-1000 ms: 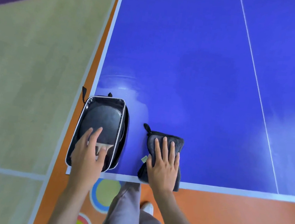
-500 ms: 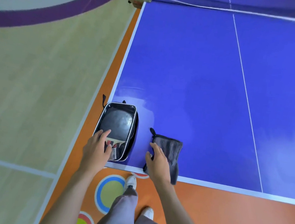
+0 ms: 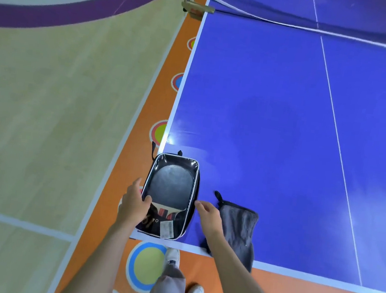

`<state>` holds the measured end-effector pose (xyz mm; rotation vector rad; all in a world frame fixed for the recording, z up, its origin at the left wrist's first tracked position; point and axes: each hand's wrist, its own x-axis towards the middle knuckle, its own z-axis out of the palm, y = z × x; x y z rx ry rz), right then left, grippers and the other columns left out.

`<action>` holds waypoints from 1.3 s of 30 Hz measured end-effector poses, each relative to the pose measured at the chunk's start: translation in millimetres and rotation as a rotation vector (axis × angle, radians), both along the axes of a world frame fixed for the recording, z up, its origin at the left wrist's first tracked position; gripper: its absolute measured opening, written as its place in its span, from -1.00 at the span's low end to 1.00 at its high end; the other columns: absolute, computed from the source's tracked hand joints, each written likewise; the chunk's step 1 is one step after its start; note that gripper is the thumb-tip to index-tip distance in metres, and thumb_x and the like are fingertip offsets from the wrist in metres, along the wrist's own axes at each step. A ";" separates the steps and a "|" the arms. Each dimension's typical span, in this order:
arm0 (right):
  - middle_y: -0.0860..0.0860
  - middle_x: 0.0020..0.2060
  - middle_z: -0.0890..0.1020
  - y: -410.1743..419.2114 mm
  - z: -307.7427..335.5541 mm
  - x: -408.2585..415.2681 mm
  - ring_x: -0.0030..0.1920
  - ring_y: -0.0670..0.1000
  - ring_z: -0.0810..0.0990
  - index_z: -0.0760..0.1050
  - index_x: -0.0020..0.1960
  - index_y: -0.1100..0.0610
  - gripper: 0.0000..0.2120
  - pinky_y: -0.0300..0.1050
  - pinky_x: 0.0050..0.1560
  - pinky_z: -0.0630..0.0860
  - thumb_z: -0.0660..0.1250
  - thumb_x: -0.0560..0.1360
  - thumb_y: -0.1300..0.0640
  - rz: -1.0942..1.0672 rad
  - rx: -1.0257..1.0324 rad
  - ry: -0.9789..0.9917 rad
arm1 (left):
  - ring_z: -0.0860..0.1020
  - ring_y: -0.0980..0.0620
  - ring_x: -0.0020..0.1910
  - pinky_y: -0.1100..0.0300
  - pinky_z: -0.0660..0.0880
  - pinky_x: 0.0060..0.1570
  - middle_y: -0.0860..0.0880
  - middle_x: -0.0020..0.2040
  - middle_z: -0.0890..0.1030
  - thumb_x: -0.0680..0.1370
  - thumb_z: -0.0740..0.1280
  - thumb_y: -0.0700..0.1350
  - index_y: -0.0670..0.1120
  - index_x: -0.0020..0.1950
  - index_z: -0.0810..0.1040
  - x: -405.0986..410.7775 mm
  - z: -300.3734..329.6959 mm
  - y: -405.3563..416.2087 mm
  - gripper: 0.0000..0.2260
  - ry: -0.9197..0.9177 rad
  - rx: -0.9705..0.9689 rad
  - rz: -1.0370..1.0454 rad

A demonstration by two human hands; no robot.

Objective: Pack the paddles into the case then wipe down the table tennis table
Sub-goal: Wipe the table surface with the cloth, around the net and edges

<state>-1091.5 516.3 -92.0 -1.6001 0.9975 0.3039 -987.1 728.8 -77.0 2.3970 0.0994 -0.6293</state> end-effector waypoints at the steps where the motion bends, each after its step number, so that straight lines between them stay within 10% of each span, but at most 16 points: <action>1: -0.05 0.10 0.70 3.4 -4.2 4.9 0.18 0.03 0.64 0.62 0.26 0.08 -0.68 -0.09 0.21 0.50 0.37 0.63 -0.10 -0.012 0.018 0.018 | 0.39 -0.18 0.52 -0.18 0.42 0.42 -0.07 0.61 0.29 0.65 0.35 -0.11 -0.01 0.65 0.16 4.8 -4.8 1.8 -0.38 0.035 -0.017 0.020; 11: -0.03 0.00 0.73 9.1 -30.1 14.4 -0.04 0.00 0.68 0.67 0.11 0.10 -0.76 0.08 0.12 0.66 0.49 0.56 -0.04 -0.065 -0.050 0.108 | 0.35 -0.11 0.49 0.02 0.37 0.36 -0.10 0.51 0.41 0.68 0.28 -0.05 -0.10 0.58 0.35 13.7 -11.3 -2.9 -0.54 0.069 -0.021 -0.007; 18: -0.01 -0.41 0.53 11.9 -36.4 16.5 -0.40 0.01 0.42 0.64 -0.07 0.20 -0.88 -0.09 -0.32 0.46 0.45 0.59 0.15 -0.326 0.012 0.180 | 0.51 0.08 0.10 0.35 0.38 -0.12 -0.06 0.43 0.50 0.67 0.29 -0.08 -0.11 0.51 0.40 23.0 -14.3 -14.3 -0.60 0.128 -0.141 0.111; 24: 0.06 -0.13 0.65 13.9 -43.8 21.3 -0.20 0.06 0.52 0.62 0.05 0.11 -0.84 -0.06 -0.21 0.50 0.52 0.54 0.07 -0.461 0.233 0.205 | 0.47 0.26 -0.19 0.44 0.35 -0.32 0.08 0.08 0.54 0.63 0.39 -0.17 -0.09 0.43 0.45 19.3 -22.2 -13.1 -0.63 0.129 -0.221 0.237; 32: 0.04 -0.10 0.74 15.4 -25.3 12.1 -0.06 0.07 0.63 0.69 0.12 0.15 -0.86 -0.04 -0.08 0.61 0.49 0.58 0.15 -0.602 0.551 0.046 | 0.67 -0.02 0.12 -0.06 0.61 0.19 0.06 0.12 0.70 0.47 0.59 -0.07 0.09 0.27 0.62 24.8 -21.4 1.5 -0.61 0.178 -0.506 0.386; 39: 0.13 0.00 0.77 -33.7 16.7 5.4 -0.05 0.09 0.73 0.67 0.19 0.19 -0.82 -0.12 -0.09 0.65 0.41 0.63 0.16 -0.576 0.513 -0.187 | 0.66 -0.01 0.17 -0.06 0.61 0.23 0.02 0.15 0.71 0.43 0.62 -0.01 0.21 0.20 0.64 21.5 3.9 -44.9 -0.62 0.200 -0.663 0.341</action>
